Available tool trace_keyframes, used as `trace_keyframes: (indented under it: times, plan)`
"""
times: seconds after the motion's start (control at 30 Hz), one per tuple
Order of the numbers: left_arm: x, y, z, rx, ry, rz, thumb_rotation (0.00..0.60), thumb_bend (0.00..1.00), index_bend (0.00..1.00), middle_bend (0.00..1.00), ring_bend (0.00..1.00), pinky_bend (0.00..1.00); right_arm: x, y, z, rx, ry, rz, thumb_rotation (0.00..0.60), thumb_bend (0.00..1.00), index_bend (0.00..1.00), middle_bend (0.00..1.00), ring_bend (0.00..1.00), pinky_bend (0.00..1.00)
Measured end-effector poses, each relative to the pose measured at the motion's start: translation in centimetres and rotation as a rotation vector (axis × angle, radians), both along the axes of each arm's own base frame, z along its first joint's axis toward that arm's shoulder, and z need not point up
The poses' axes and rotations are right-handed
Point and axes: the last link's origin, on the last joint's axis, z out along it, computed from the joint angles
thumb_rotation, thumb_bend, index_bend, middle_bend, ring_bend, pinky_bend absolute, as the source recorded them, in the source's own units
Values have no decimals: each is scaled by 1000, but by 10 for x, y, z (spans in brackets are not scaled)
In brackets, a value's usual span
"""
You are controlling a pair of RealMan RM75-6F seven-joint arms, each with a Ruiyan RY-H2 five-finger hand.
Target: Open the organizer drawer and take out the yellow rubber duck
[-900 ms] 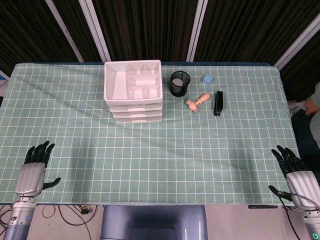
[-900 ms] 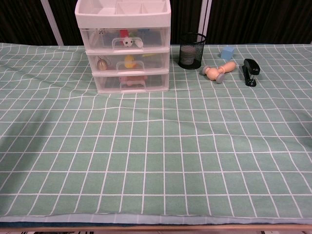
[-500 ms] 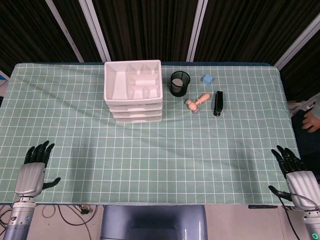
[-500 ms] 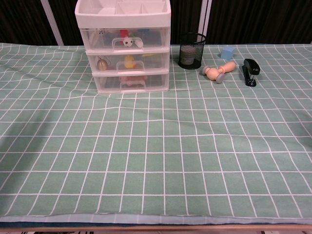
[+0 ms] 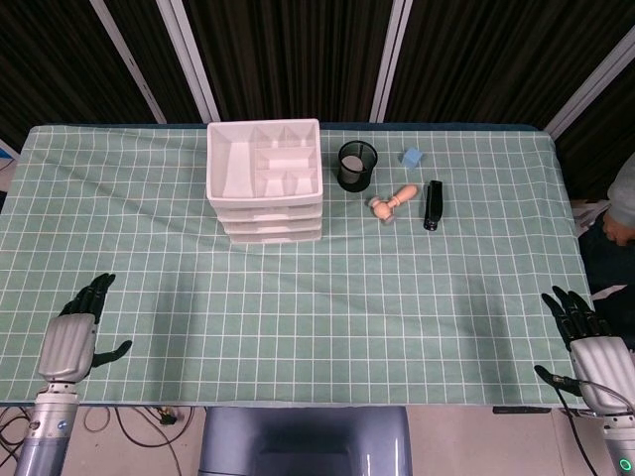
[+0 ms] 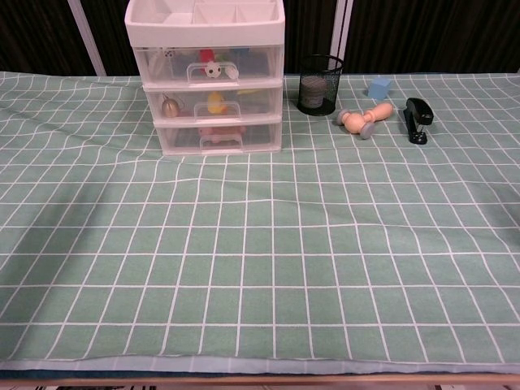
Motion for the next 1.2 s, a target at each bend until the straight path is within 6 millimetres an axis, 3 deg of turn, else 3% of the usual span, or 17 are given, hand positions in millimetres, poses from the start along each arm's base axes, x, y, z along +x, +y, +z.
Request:
trace_keyframes:
  times: [0.1, 0.2, 0.3, 0.63, 0.87, 1.2]
  plan:
    - [14, 13, -3, 21, -64, -30, 600, 386, 83, 704, 738, 801, 0, 0, 0, 1, -2, -1, 600, 0, 0, 0, 0, 218]
    - [29, 27, -10, 21, -126, -44, 600, 433, 94, 843, 860, 902, -1, 0, 0, 1, -7, -6, 600, 0, 0, 0, 0, 218]
    - [43, 40, -18, 1, -191, -33, 600, 466, 101, 917, 925, 965, -2, -1, 0, 1, -15, -14, 600, 0, 0, 0, 0, 218]
    - [89, 78, -65, -160, -481, 105, 600, 497, 102, 976, 976, 1000, -1, -2, 0, 7, -47, -32, 600, 0, 0, 0, 0, 218]
    - [140, 100, -110, -304, -719, 177, 600, 497, 103, 983, 981, 1000, -2, -3, 1, 10, -74, -54, 600, 4, 0, 0, 0, 218]
    - [172, 130, -145, -321, -872, 235, 600, 502, 106, 991, 988, 1000, -3, -4, 1, 19, -105, -74, 600, 9, 0, 0, 0, 218]
